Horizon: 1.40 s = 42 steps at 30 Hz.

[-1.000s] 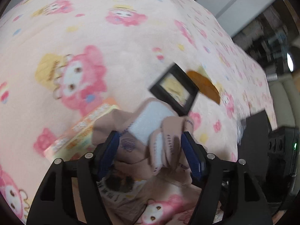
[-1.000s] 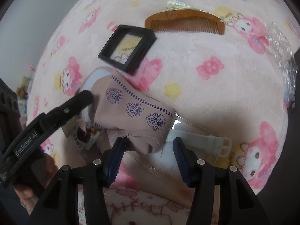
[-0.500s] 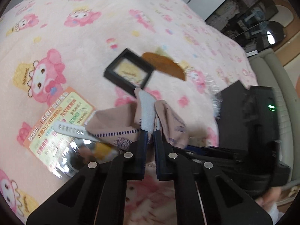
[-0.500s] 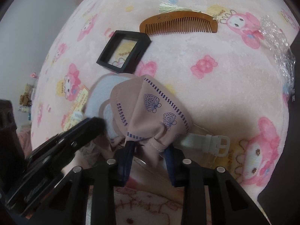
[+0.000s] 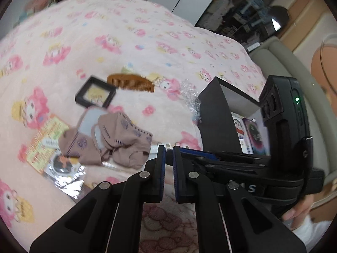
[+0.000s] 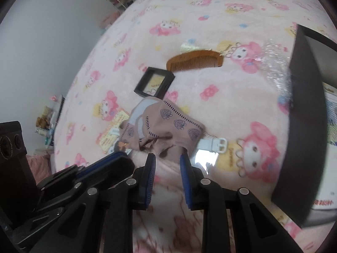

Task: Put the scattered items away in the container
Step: 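Grasp the beige fabric pouch with both grippers and lift it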

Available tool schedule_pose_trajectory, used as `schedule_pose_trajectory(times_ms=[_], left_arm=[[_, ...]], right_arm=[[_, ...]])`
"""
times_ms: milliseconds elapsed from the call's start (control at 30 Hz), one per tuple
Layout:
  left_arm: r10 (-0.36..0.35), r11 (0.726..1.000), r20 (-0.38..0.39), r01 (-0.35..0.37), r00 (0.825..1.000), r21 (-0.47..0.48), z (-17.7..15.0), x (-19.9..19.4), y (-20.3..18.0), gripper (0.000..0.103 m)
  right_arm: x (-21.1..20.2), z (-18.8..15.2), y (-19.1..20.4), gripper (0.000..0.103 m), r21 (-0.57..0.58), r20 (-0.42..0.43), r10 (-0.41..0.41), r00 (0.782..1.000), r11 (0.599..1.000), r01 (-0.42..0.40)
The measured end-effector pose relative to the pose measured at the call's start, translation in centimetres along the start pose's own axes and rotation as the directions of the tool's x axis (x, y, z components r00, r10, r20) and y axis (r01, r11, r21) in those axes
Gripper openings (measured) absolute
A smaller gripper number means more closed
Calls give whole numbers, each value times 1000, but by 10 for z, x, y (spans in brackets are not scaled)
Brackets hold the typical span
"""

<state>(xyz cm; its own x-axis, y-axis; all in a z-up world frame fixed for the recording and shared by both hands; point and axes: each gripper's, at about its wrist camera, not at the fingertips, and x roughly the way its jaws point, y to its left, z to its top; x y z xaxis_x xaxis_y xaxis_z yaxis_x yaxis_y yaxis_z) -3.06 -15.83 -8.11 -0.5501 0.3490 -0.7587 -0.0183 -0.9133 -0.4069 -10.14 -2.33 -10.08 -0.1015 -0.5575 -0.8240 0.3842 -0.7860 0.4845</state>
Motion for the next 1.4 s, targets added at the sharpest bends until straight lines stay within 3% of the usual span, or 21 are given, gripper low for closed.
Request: schedule_pose_trajectory(times_ms=[67,100,133,200,267,300,367,567,600,667,700,733,767,800,833,867,933,1233,1400], left_arm=[[43,998,23,-42,999,-39,4,0,9,5],[55,995,18,-53,998,-84,7,2,20,13],[74,989,5,-73,997,-131,9,4,34,33],[125,967,-13,-125,992,-220,11,8,62,51],[147,951,-41,-152,988,-271,10,13,83,53],[156,940,-60,-167,986,-296,10,17,94,59],[152,931,-79,-169,985,-324,8,24,109,64],[28,922,-156,-86,987,-379,8,65,132,74],[27,922,-163,-87,986,-376,8,70,132,74],[47,935,-158,-99,986,-341,11,73,127,57],[44,940,-149,-91,988,-328,13,72,125,33],[20,942,-154,-70,988,-328,13,74,123,21],[11,945,-162,-63,987,-320,14,76,121,20],[20,953,-163,-68,986,-296,15,76,116,13],[42,960,-156,-83,987,-267,16,74,109,10],[49,964,-142,-84,989,-253,17,69,105,9],[2,971,-100,-26,995,-238,20,55,92,5],[-82,992,41,86,996,-95,31,-19,5,4],[-146,989,63,146,987,1,35,-40,-56,4]], right_arm=[[-2,-1,0,22,-3,8,-16,1000,1000,16],[4,3,4,22,-3,9,-29,1000,1000,29],[2,3,-1,23,-1,1,-43,999,999,43],[10,6,-5,28,0,-20,-45,999,999,45],[4,6,-15,38,1,-44,-55,997,998,55],[9,8,-17,41,4,-53,-61,997,998,61],[21,15,-20,45,10,-73,-74,995,997,75],[66,37,-19,48,0,-141,-89,986,996,90],[74,39,-19,48,-4,-156,-86,984,996,86],[88,41,-18,48,-11,-182,-72,981,997,71],[92,41,-17,48,-20,-181,-64,981,998,61],[95,41,-14,47,-39,-177,-54,983,998,48],[96,41,-11,44,-55,-175,-44,984,998,35],[97,41,-8,31,-67,-176,-28,984,998,17],[98,41,-4,23,-75,-183,-5,983,997,-9],[99,41,-2,23,-78,-187,4,982,997,-19],[94,39,4,13,-95,-171,0,985,995,-16],[-6,25,19,10,-126,-7,58,998,990,-58],[-71,7,16,10,-133,97,52,994,990,-39]])
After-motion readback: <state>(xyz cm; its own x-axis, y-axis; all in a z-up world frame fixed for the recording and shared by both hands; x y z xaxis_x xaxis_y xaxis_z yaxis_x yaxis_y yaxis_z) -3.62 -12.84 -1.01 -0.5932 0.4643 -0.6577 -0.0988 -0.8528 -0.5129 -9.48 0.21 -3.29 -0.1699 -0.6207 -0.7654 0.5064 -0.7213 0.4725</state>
